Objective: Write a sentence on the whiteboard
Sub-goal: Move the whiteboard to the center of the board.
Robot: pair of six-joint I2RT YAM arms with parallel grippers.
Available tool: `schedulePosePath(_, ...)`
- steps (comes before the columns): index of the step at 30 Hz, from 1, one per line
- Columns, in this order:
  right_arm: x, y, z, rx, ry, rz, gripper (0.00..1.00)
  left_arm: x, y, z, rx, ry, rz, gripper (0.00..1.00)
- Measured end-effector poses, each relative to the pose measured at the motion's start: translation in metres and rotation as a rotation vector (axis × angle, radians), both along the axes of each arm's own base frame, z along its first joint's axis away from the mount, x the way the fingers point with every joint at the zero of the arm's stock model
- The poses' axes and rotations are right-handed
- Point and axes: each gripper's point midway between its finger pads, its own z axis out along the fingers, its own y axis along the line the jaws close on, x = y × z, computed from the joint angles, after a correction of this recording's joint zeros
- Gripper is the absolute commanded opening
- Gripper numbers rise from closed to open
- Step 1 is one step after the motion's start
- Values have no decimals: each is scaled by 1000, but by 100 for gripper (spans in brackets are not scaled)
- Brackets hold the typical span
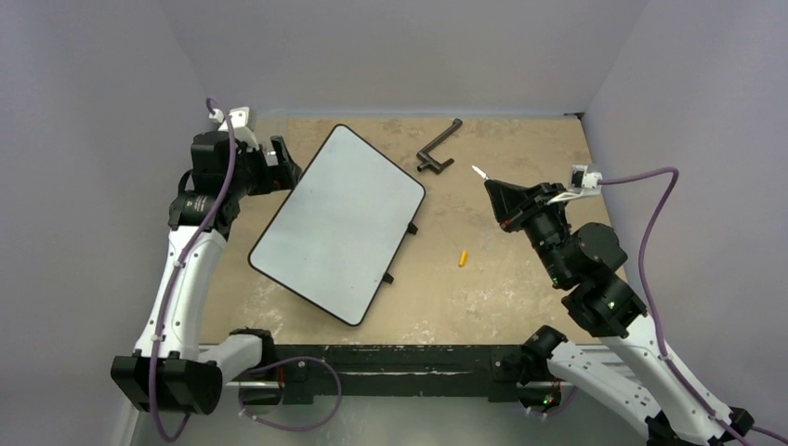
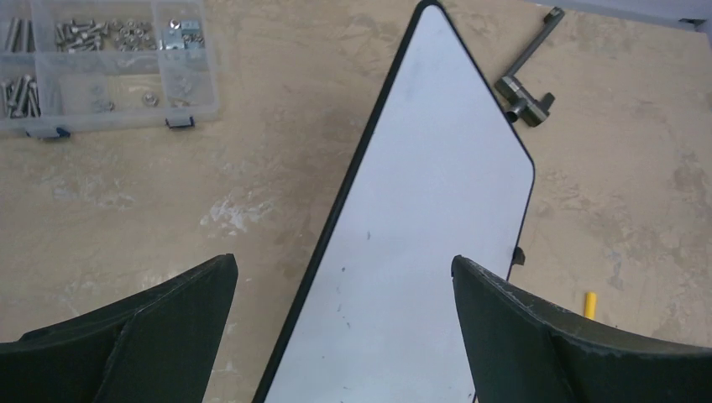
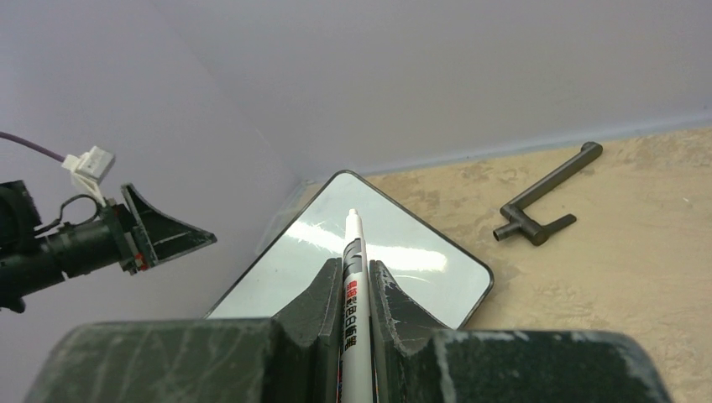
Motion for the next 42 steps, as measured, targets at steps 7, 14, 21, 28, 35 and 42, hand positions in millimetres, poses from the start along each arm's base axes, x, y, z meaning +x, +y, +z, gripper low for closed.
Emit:
schedulePosePath(7,0,7,-6,-12,11,31,0,12,41,-50,-88,139,78,93)
schedulePosePath(14,-2,16,-9,-25,15,79,0,37,55,-70,-252,174,31,90)
schedulePosePath(21,1,28,-19,-57,39,124,0,45,39,-91,-358,242,-75,74)
schedulePosePath(28,-2,30,-18,-55,35,140,0,47,24,-101,-438,284,-159,55)
schedulePosePath(35,-8,28,-13,-40,22,154,0,44,0,-110,-513,339,-252,51)
schedulePosePath(42,-9,28,-13,-40,21,157,0,40,-38,-107,-526,367,-383,34)
